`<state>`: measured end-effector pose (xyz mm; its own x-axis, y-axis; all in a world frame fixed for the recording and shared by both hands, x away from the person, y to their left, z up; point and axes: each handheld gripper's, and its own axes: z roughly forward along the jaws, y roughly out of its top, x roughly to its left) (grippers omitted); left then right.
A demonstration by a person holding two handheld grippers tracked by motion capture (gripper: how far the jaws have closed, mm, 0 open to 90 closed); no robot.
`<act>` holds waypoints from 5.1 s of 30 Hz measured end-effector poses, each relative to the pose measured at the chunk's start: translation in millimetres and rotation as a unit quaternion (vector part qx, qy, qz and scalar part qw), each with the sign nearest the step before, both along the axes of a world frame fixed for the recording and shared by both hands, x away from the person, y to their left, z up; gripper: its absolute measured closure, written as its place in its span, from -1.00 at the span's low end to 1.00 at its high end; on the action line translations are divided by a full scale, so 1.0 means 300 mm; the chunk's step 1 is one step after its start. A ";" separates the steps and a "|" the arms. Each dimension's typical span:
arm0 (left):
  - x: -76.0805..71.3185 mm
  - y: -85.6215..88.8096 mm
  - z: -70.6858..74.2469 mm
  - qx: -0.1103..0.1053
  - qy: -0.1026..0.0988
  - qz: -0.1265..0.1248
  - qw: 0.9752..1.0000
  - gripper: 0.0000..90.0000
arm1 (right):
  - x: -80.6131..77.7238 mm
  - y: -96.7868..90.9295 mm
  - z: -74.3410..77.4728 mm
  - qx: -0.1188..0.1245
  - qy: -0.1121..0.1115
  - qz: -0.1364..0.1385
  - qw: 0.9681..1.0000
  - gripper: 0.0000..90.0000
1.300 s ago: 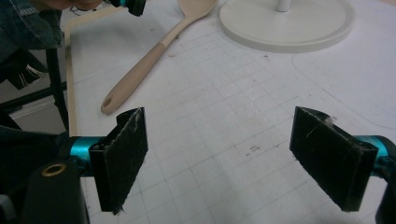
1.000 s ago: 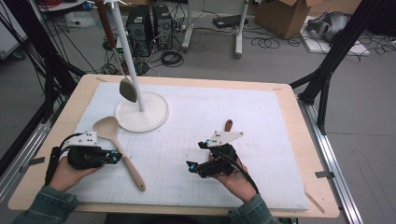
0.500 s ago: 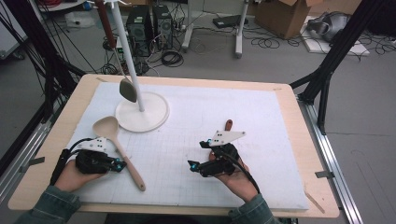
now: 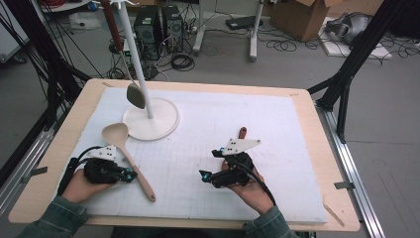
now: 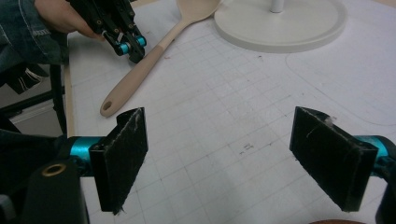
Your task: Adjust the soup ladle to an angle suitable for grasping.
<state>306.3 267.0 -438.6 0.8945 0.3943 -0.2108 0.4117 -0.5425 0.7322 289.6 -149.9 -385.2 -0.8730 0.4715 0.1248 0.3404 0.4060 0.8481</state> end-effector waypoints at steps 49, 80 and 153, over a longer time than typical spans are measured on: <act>0.085 -0.128 0.015 -0.001 -0.014 0.020 1.000 0.99 | 0.021 0.027 -0.011 -0.009 0.008 0.007 1.000 -0.59; 0.102 -0.133 0.039 -0.017 -0.021 0.041 0.999 0.84 | 0.095 0.180 -0.096 -0.041 0.040 0.028 0.998 -0.43; 0.065 -0.088 0.113 -0.046 -0.044 0.037 0.997 0.24 | 0.089 0.137 -0.131 -0.124 0.037 0.101 0.986 0.51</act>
